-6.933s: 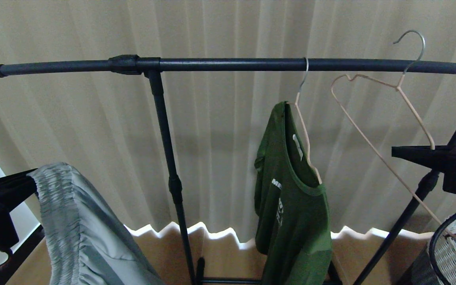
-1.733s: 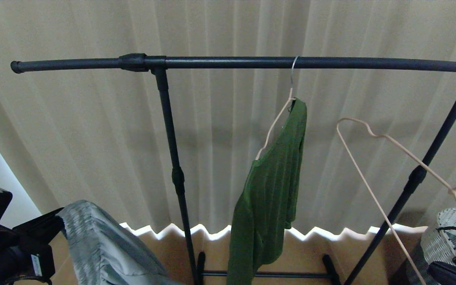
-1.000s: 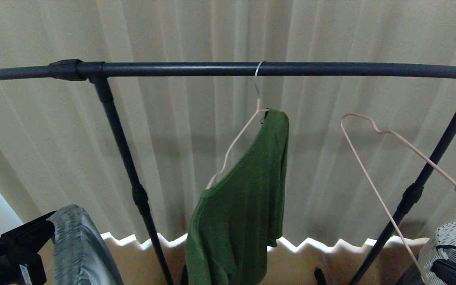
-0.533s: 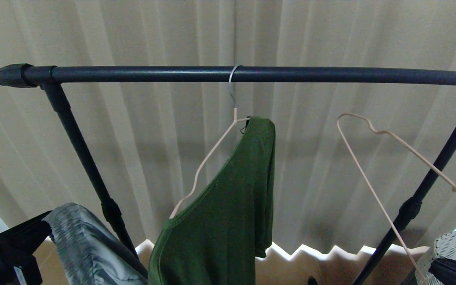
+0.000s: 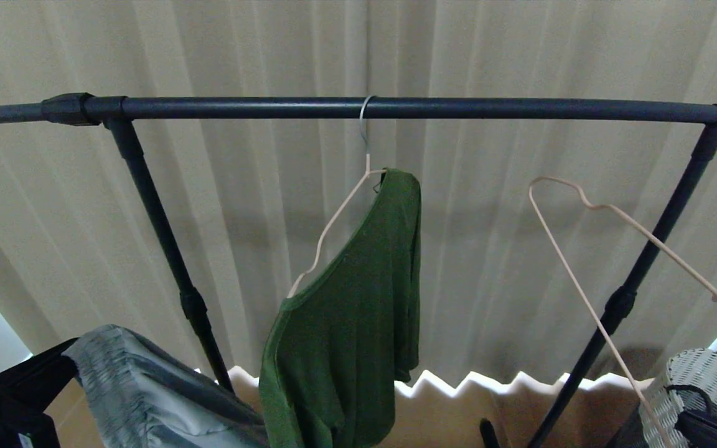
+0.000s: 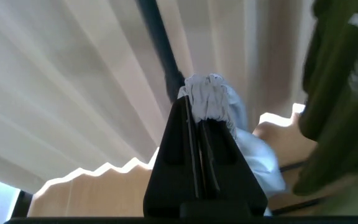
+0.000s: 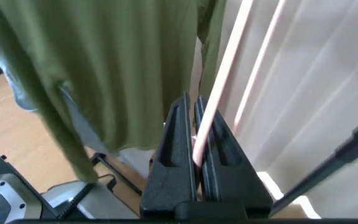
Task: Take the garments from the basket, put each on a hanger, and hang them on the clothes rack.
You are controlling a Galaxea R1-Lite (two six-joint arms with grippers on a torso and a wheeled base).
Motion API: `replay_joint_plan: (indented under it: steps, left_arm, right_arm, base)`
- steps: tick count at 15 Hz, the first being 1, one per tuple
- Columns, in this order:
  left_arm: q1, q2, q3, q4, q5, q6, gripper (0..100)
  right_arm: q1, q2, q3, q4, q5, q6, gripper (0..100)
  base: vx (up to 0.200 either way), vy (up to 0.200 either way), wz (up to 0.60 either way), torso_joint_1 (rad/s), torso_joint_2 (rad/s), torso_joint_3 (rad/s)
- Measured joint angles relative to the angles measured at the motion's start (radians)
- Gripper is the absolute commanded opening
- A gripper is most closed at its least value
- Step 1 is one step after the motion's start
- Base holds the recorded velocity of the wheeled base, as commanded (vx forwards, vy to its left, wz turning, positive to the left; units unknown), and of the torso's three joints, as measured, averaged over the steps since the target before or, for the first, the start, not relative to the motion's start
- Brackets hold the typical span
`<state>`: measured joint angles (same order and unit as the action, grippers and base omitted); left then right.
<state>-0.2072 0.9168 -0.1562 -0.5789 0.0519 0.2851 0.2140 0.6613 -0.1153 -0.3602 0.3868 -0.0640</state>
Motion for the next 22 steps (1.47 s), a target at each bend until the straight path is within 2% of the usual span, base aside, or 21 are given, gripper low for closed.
replay_joint_plan:
  steps: [6,9,12,15,19,20,22]
  left_arm:
    - [0.0,-0.003,0.001,0.001,0.0,0.0,0]
    - [0.0,-0.003,0.007,0.001,0.0,0.001,0]
    - [-0.001,-0.001,0.009,0.003,-0.001,0.001,0]
    - [-0.004,0.006,-0.01,0.001,-0.003,0.02,0]
    - [-0.008,0.046,-0.05,0.002,-0.003,0.03,0]
    - [-0.013,0.057,-0.066,0.001,-0.003,0.03,0]
    - [-0.041,0.087,-0.125,-0.002,-0.003,0.029,0]
  right_arm:
    - [0.001,-0.001,0.002,0.003,0.003,0.0,0]
    - [0.003,-0.001,0.004,0.006,0.012,0.01,0]
    - [0.022,0.004,0.005,0.004,0.053,0.028,0]
    - [0.07,0.051,0.0,-0.002,0.116,0.03,0]
    - [0.132,0.201,-0.062,0.005,0.188,-0.001,0]
    - [0.157,0.243,-0.083,0.01,0.192,-0.015,0]
    - [0.263,0.326,-0.122,0.014,0.196,-0.036,0]
  base:
    - [-0.2,0.0,0.0,0.006,0.0,0.004]
    - [0.0,0.0,0.0,0.0,0.0,0.0]
    - [0.0,0.0,0.0,0.0,0.0,0.0]
    - [0.0,0.0,0.0,0.0,0.0,0.0]
    - [0.0,0.0,0.0,0.0,0.0,0.0]
    - [0.0,0.0,0.0,0.0,0.0,0.0]
    - [0.0,0.0,0.0,0.0,0.0,0.0]
